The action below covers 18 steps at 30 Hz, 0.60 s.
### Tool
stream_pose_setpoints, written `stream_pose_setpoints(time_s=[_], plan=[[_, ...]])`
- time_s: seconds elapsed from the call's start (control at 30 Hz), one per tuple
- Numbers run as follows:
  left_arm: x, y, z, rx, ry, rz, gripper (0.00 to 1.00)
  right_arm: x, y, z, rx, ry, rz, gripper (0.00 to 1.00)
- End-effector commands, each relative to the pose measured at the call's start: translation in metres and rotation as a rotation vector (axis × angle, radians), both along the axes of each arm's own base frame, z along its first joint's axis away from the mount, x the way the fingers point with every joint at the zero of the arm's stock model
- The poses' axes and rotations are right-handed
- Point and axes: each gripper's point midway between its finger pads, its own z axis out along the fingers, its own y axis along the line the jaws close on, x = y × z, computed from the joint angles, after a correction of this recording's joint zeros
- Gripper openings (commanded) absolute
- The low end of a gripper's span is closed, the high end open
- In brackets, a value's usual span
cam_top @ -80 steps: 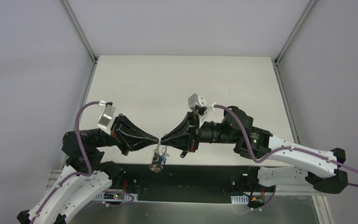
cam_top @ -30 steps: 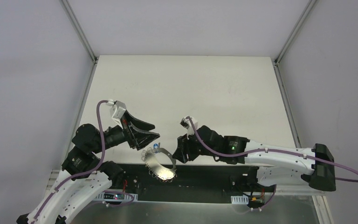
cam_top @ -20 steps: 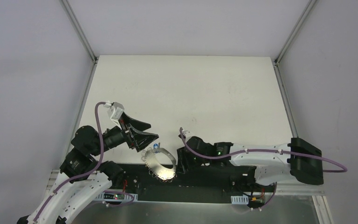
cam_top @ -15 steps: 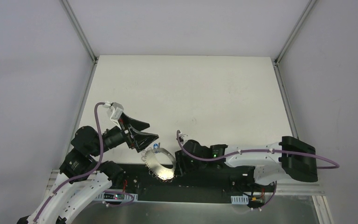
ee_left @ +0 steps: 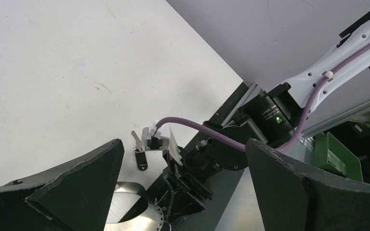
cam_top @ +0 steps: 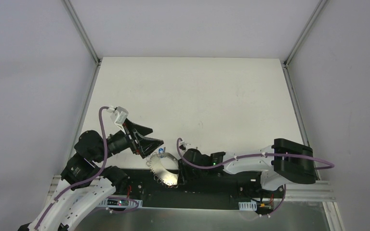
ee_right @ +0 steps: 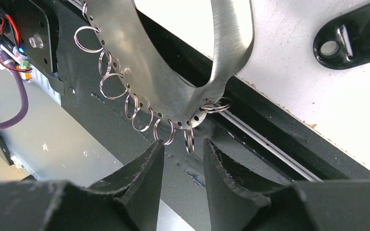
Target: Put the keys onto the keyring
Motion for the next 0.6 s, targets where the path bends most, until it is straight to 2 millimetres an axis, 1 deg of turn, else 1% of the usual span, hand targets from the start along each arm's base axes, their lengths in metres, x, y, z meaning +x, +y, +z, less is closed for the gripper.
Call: stream_pose_setpoints(time_s=[0.0, 0.13, 0.37, 0.4, 0.47, 0.53, 0.57], plan=[[0.001, 0.008, 0.017, -0.019, -0.058, 0.034, 0.99, 0.004, 0.019, 0.015, 0.055, -0.01, -0.029, 0.36], [0.0, 0.009, 0.017, -0.018, -0.066, 0.038, 0.99, 0.002, 0.019, 0.011, 0.046, -0.008, -0.024, 0.3], [0.001, 0.007, 0.016, -0.015, -0.057, 0.034, 0.99, 0.001, 0.019, 0.006, 0.024, -0.009, -0.015, 0.16], [0.001, 0.007, 0.016, -0.015, -0.058, 0.034, 0.99, 0.005, 0.018, 0.005, 0.015, -0.027, -0.028, 0.14], [0.001, 0.007, 0.016, -0.016, -0.058, 0.035, 0.99, 0.007, 0.017, 0.003, 0.009, -0.038, -0.038, 0.09], [0.002, 0.007, 0.016, -0.015, -0.057, 0.037, 0.99, 0.009, 0.016, 0.004, 0.008, -0.05, -0.045, 0.0], [0.002, 0.007, 0.015, -0.013, -0.053, 0.034, 0.99, 0.01, 0.015, 0.005, 0.007, -0.063, -0.043, 0.0]])
